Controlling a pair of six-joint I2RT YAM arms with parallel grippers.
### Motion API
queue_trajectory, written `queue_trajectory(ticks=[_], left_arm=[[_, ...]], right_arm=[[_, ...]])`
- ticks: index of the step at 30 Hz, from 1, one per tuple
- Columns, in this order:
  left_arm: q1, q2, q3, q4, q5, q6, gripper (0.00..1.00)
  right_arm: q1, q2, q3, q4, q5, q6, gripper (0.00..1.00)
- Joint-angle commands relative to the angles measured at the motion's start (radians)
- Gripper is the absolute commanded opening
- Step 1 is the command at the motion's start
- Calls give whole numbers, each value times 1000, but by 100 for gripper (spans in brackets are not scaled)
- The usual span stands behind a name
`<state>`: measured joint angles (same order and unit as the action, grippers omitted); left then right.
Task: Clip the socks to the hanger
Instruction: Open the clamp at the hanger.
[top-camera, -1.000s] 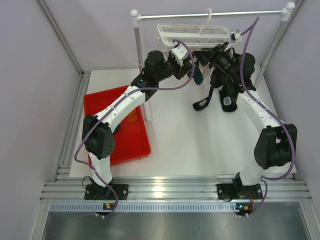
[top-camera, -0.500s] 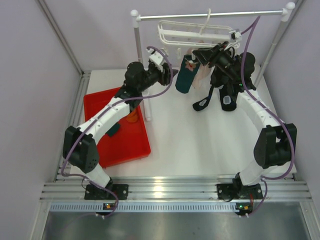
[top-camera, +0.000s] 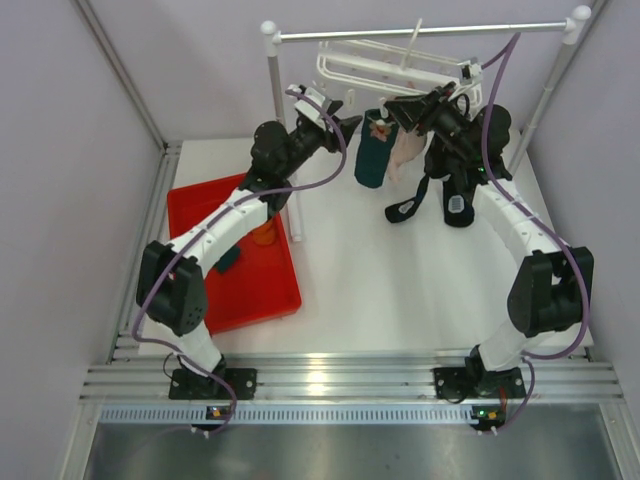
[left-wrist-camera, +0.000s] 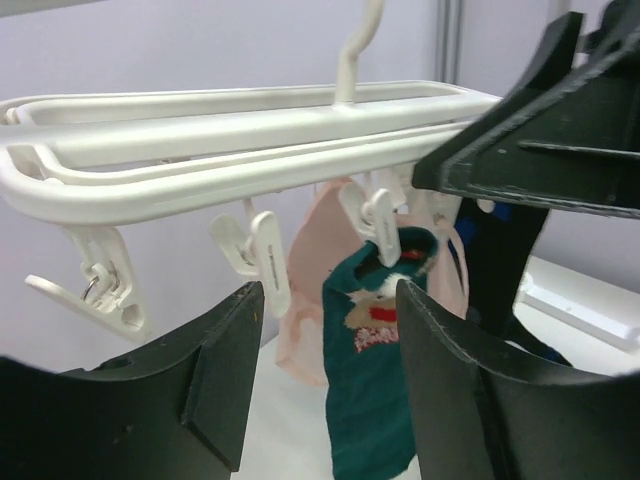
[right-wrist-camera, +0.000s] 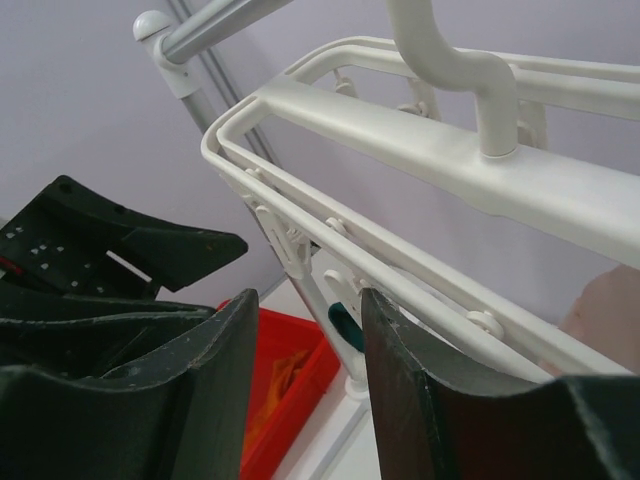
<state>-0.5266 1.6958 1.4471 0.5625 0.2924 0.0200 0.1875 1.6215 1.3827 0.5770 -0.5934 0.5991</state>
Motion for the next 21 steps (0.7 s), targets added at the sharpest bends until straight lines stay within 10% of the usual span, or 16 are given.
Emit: queue_trajectory(ticks=[1,10,21], left_arm=[[-7,51,90,59,-87,3,60],[-10,159,211,14,-236,63,60],[-4,157,217,-32,-109,67,28]], right_arm=[[0,-38,27,49,-19,1,45],[0,-51,12,47,-20,10,45],[-8,-60,16,44,-20,5,44]])
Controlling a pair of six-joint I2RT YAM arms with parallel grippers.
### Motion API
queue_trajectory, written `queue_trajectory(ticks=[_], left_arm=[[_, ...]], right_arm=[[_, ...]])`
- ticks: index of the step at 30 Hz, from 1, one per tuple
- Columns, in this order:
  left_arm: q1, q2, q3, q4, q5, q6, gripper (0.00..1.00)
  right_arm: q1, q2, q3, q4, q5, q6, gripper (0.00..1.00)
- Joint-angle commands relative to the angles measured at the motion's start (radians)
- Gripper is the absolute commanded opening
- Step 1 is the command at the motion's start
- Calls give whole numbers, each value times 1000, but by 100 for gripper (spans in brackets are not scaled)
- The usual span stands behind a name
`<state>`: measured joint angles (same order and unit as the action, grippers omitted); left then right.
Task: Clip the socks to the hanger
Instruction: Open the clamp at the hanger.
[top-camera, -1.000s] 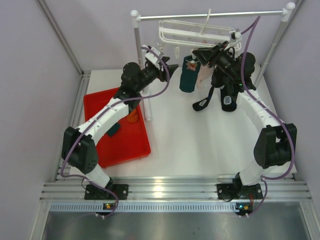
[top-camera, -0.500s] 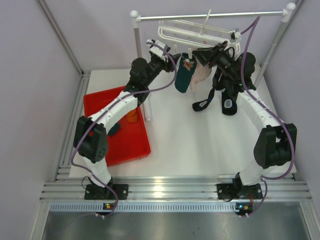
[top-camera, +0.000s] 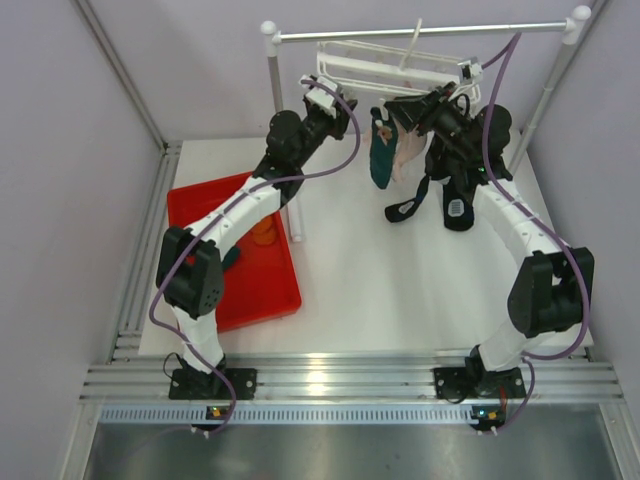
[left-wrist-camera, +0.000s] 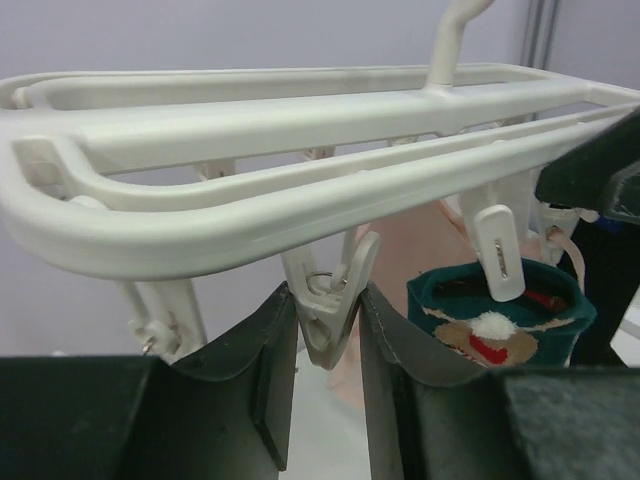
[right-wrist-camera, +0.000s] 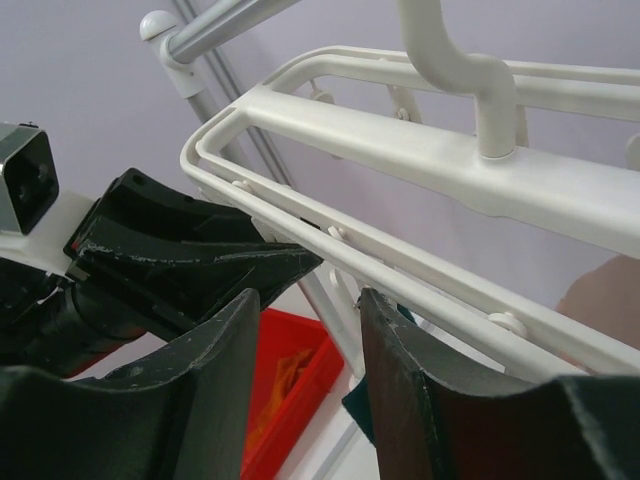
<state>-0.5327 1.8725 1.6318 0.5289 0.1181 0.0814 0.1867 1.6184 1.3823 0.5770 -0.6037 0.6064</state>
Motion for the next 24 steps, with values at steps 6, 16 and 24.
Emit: queue_trajectory(ticks=[6,16,24], left_arm=[[16,-47,52,-87,245,35,26],[76,-3,249,-352,604,84,26],[89,34,321,-414,781,106,27]], right_arm=[[-16,-81,18,11,-27,-49,44],[-47,-88,70,-26,-186,-112,53],[-69,-58,43,237,-470,-22,52]])
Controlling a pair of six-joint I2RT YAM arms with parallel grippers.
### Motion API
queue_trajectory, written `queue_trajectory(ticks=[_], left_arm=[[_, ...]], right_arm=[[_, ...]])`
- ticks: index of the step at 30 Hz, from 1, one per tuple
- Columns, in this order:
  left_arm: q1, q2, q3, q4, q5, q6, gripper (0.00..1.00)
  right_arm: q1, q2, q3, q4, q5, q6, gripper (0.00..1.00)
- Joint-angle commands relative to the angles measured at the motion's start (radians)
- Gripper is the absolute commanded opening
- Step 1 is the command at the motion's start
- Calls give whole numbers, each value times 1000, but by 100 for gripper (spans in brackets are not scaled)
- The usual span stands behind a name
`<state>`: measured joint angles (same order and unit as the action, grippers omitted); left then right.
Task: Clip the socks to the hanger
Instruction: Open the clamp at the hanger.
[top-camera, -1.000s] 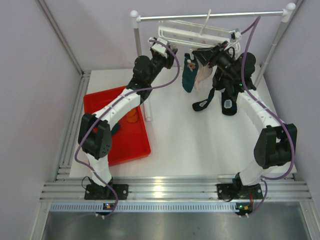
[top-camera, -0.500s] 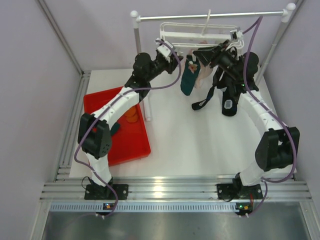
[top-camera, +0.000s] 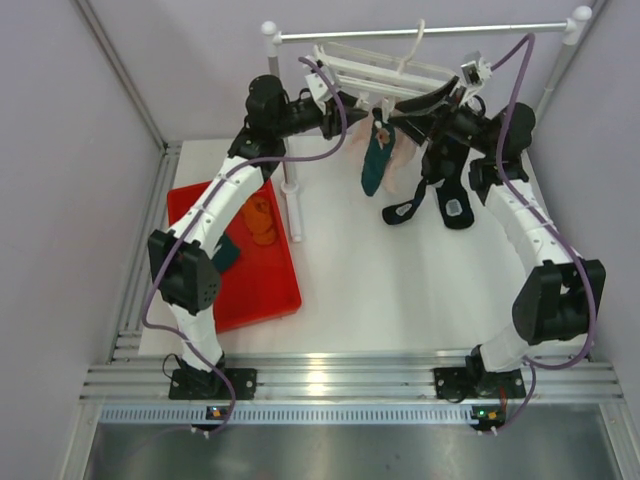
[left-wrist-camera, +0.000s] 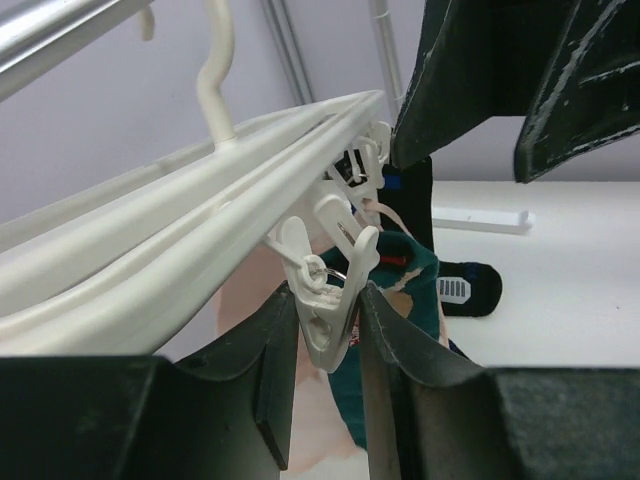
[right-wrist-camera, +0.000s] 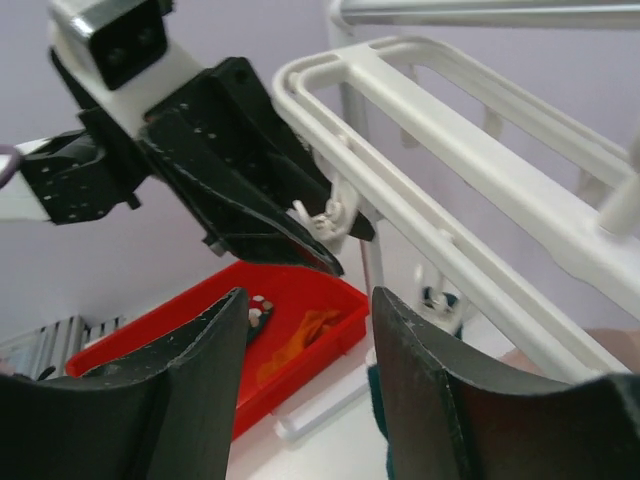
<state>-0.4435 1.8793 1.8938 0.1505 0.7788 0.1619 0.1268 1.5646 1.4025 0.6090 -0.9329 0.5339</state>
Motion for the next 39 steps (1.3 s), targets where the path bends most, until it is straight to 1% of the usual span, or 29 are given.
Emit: queue_trajectory(ticks=[1,3,5,6,8,11,13,14,18,26,29,36,37,39], left_arm=[[0,33,68,-48,132,31,28],[0,50,100,-96,145,57,28],[2,61,123,-124,171,74,27],[5,64,132,-129,175,79,26],[6,64,134,-126,204,80,26],[6,67,136,-126,226,80,26],[6,70,134,-120,238,74,26],[6,70,134,-118,240,74,27],[6,75,133,-98,261,60,27],[6,81,140,-104,335,107,25],[6,87,139,-98,347,103,20],[5,95,133,-75,366,77,17],[5,96,134,-77,369,76,17],[5,98,133,-74,356,70,17]], right_arm=[[-9,9,21,237,-168,76,51],[-9,29,29,326,-187,162,50],[-7,58,47,369,-210,207,49],[-9,69,47,420,-213,243,49],[-6,77,46,434,-207,252,49],[7,75,50,379,-179,186,51],[20,77,58,307,-164,95,52],[25,78,59,301,-150,62,52],[46,107,79,298,-135,48,52],[59,146,101,293,-107,41,52],[60,143,92,273,-89,18,53],[69,135,66,296,-34,11,53],[74,137,61,310,-29,11,53],[79,137,59,317,-27,11,45]])
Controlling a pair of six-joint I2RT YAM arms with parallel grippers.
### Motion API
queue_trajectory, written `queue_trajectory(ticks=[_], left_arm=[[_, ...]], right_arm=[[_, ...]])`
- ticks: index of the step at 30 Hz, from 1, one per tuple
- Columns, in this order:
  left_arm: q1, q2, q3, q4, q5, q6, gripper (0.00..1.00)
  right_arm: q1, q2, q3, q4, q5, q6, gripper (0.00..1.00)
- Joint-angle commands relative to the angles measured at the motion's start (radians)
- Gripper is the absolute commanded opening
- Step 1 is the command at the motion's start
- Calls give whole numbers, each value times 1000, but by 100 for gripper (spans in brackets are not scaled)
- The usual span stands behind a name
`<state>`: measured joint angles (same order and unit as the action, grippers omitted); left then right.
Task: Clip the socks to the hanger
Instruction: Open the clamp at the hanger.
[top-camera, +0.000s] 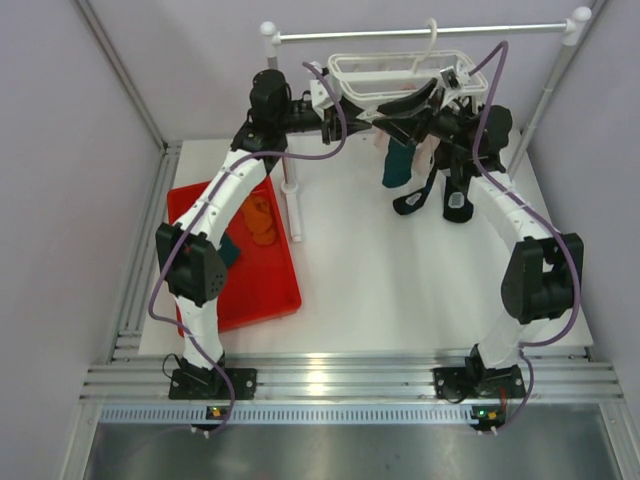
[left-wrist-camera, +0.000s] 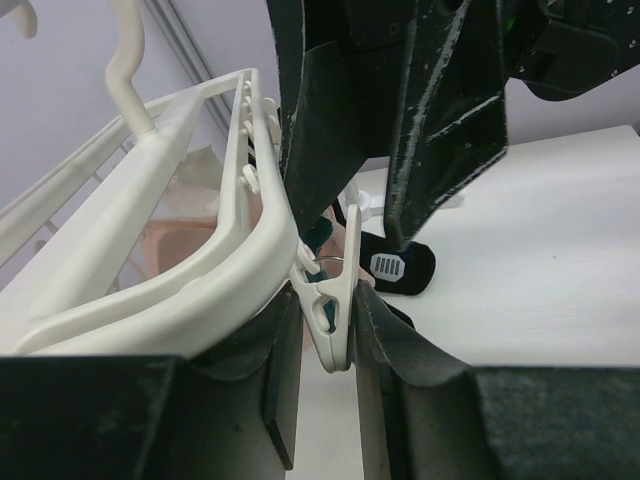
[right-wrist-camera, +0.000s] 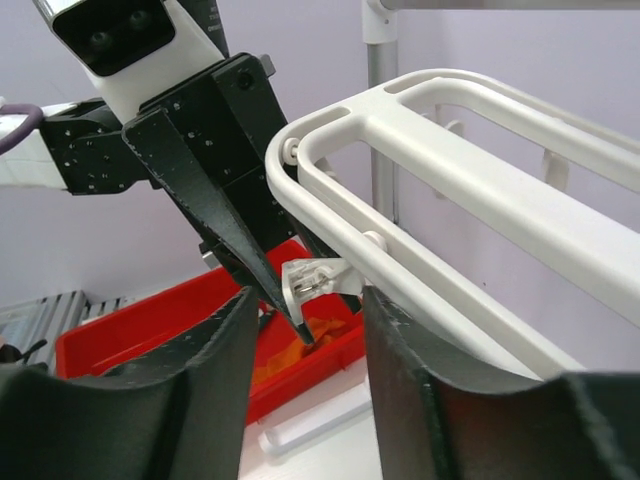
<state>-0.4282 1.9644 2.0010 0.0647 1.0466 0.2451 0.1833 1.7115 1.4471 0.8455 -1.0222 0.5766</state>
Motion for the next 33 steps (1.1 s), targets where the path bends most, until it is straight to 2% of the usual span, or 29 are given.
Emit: queue_trajectory(ticks=[1,2,5,9,11,14,15,18,21,24,29,33], left_arm=[[-11,13,25,15,84,-20,17],[-11,13,25,21,78,-29,18],[-11,10,19,40,63,-50,19],[-11,4,10,52,30,-63,24],[-11,2,7,58,17,-84,33],[-11,-15,-19,90,-29,-121,46],[-14,-22,-30,92,-51,-119,56],[-24,-81,-93,90,-199,-98,67],[-38,-146,-195,99,-284,-44,66],[-63,-194,-238,77,-341,64,63],[-113,-211,-246,47,-462,183,59],[-144,-223,-274,53,-525,285,57]], right_arm=[[27,-10,15,81,63,-34,40],[27,-12,15,79,62,-37,31],[27,-18,12,69,63,-47,17],[27,-29,1,58,59,-61,6],[27,-30,1,56,59,-57,0],[27,-38,7,24,66,-54,0],[27,-41,16,-8,71,-57,0],[27,-52,41,-106,111,-55,0],[28,-72,48,-138,144,-41,0],[30,-73,93,-270,172,-58,0],[33,-85,153,-488,228,-145,0],[35,-99,164,-551,255,-179,0]])
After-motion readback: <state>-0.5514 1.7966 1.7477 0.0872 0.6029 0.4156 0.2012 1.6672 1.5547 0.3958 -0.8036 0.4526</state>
